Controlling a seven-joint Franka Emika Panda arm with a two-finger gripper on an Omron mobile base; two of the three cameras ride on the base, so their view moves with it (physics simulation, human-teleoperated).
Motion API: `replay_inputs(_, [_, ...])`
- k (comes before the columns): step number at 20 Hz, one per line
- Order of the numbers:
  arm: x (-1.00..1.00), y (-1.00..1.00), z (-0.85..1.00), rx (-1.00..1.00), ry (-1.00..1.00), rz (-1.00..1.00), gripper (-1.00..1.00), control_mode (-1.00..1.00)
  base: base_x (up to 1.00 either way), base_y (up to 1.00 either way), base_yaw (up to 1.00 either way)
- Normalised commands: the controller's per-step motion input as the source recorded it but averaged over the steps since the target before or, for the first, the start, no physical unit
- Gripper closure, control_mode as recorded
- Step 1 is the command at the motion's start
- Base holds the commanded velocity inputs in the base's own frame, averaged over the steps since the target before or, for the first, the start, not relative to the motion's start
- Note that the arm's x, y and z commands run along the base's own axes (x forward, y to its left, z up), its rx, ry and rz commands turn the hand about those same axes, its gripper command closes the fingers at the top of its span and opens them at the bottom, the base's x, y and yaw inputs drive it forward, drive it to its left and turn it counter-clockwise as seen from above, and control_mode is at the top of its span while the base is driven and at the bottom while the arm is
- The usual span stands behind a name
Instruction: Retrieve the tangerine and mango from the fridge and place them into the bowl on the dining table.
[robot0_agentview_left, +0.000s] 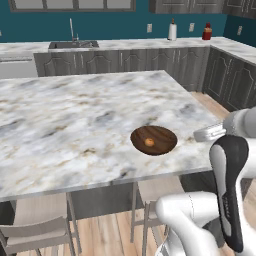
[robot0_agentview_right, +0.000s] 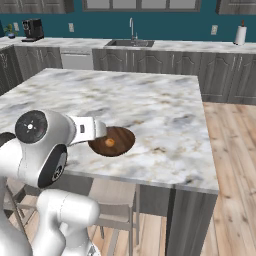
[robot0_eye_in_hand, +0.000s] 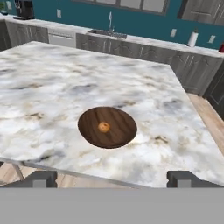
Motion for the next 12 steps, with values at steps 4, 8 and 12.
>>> replay_inputs(4, [-0.47,0.01,-0.01,-0.04,0.00,0.02,-1.00,-1.00,0.00,0.00,0.00])
replay_inputs(8, [0.00,0.00,-0.02,0.00,0.01,0.00,-1.00,-1.00,0.00,0.00,0.00])
replay_inputs(12, [0.00,0.00,0.00,0.00,0.00,0.00,-1.00,1.00,0.00,0.00,0.00])
